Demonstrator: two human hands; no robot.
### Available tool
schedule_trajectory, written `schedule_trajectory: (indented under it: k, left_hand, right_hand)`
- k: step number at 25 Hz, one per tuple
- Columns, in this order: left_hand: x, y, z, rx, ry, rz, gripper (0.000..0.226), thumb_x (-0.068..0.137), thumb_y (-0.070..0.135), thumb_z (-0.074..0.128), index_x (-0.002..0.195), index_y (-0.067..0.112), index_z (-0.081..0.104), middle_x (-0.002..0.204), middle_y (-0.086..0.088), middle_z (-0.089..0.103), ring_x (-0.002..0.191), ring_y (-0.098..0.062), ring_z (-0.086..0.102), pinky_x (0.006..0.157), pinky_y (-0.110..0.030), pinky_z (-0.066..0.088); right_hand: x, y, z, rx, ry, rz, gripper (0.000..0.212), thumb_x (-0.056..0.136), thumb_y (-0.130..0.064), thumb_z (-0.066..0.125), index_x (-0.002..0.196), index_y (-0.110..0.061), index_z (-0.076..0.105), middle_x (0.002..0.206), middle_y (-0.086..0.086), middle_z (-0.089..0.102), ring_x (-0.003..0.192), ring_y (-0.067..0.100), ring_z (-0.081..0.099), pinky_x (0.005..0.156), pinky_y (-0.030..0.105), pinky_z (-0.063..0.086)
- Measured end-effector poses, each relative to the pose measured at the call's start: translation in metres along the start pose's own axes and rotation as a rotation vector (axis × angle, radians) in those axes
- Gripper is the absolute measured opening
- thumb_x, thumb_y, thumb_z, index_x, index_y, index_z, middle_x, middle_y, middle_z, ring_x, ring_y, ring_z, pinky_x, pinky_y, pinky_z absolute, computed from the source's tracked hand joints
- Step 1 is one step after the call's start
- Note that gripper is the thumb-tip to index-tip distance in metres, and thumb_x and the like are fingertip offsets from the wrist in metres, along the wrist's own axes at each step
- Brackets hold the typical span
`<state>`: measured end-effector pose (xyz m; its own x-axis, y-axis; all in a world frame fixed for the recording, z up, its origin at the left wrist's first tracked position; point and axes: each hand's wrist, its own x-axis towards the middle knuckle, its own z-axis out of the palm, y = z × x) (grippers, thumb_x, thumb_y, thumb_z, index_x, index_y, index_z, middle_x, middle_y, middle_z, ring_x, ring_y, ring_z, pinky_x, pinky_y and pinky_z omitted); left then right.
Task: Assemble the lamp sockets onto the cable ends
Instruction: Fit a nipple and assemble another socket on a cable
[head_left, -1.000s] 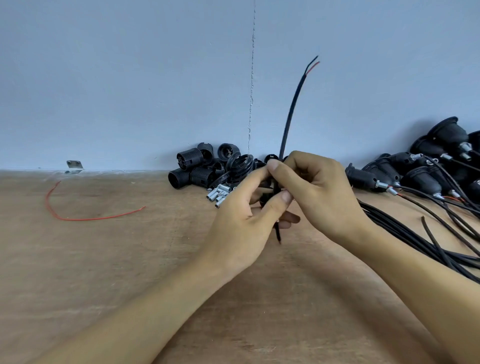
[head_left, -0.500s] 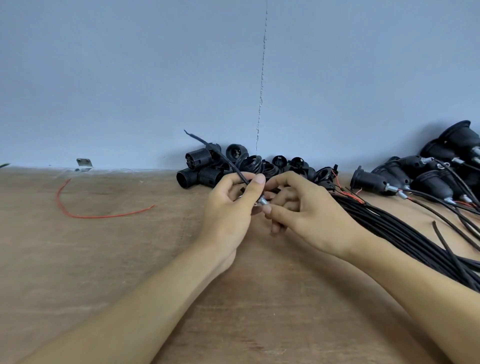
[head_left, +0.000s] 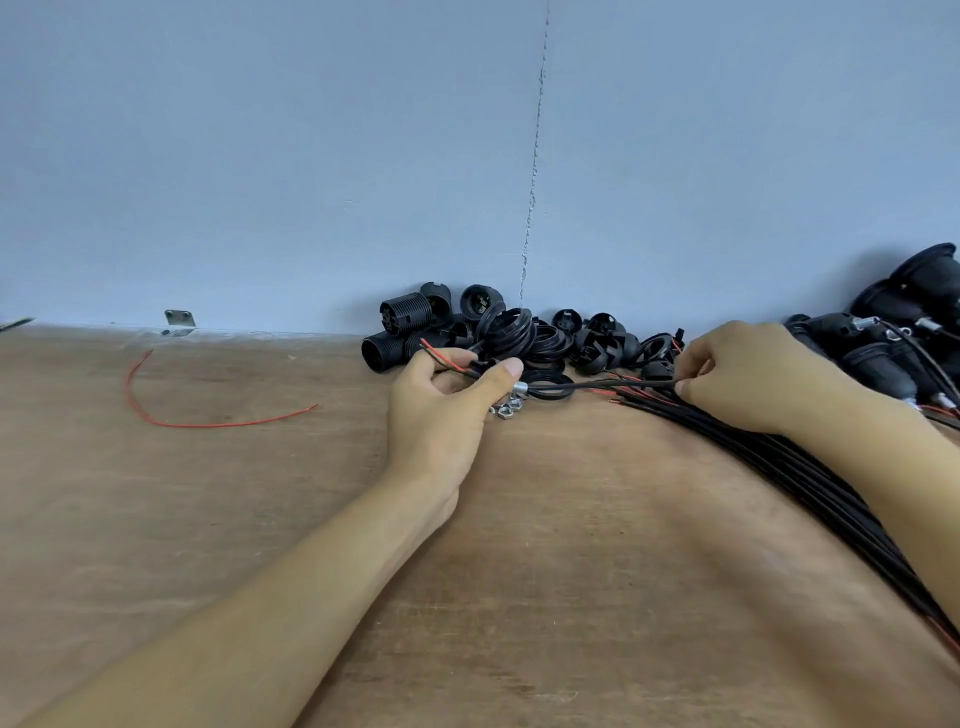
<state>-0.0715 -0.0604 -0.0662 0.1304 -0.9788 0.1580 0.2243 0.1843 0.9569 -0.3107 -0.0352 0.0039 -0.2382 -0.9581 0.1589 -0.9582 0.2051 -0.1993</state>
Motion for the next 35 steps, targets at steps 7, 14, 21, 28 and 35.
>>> schedule_trajectory:
  k: [7, 14, 21, 28, 35]
  left_hand:
    - [-0.01, 0.004, 0.003, -0.138, -0.169, -0.119, 0.022, 0.085, 0.014, 0.081, 0.1, 0.004, 0.069, 0.085, -0.007, 0.075, 0.083, -0.027, 0.078, 0.076, -0.036, 0.064]
    - [-0.017, 0.004, 0.01, -0.186, -0.256, -0.173, 0.034, 0.086, 0.012, 0.079, 0.111, -0.001, 0.061, 0.096, -0.019, 0.075, 0.087, -0.029, 0.078, 0.079, -0.037, 0.064]
    - [-0.009, -0.001, 0.001, 0.11, -0.2, -0.075, 0.037, 0.073, 0.019, 0.091, 0.102, 0.014, 0.068, 0.09, -0.004, 0.077, 0.082, -0.013, 0.073, 0.077, -0.032, 0.06]
    - [-0.008, -0.004, -0.002, 0.55, -0.273, 0.12, 0.038, 0.069, 0.029, 0.094, 0.094, 0.027, 0.065, 0.089, 0.008, 0.073, 0.076, 0.003, 0.066, 0.066, -0.007, 0.046]
    - [-0.005, 0.001, -0.003, 0.535, -0.271, 0.118, 0.011, 0.088, 0.039, 0.077, 0.094, 0.03, 0.072, 0.086, 0.011, 0.075, 0.081, 0.002, 0.069, 0.071, -0.009, 0.049]
  right_hand:
    - [-0.013, -0.016, 0.006, -0.412, -0.001, 0.059, 0.024, 0.088, -0.043, 0.055, 0.106, -0.029, 0.063, 0.115, 0.006, 0.053, 0.113, 0.029, 0.042, 0.096, 0.046, 0.028]
    - [-0.037, -0.058, 0.023, 0.091, 0.186, -0.314, 0.009, 0.084, -0.032, 0.063, 0.093, -0.034, 0.064, 0.091, -0.01, 0.067, 0.091, 0.02, 0.062, 0.073, 0.032, 0.04]
    - [-0.031, -0.043, 0.04, 0.031, 0.136, -0.319, 0.033, 0.085, -0.071, 0.051, 0.082, -0.039, 0.061, 0.075, -0.016, 0.06, 0.075, 0.014, 0.054, 0.059, 0.03, 0.035]
    - [-0.028, -0.041, 0.05, 0.158, -0.038, -0.457, 0.033, 0.084, -0.047, 0.062, 0.117, -0.043, 0.058, 0.103, -0.02, 0.052, 0.095, 0.001, 0.05, 0.08, 0.027, 0.042]
    - [-0.033, -0.048, 0.065, 0.379, 0.029, -0.601, 0.036, 0.09, -0.04, 0.066, 0.126, -0.033, 0.06, 0.103, -0.014, 0.061, 0.097, 0.002, 0.053, 0.086, 0.026, 0.046]
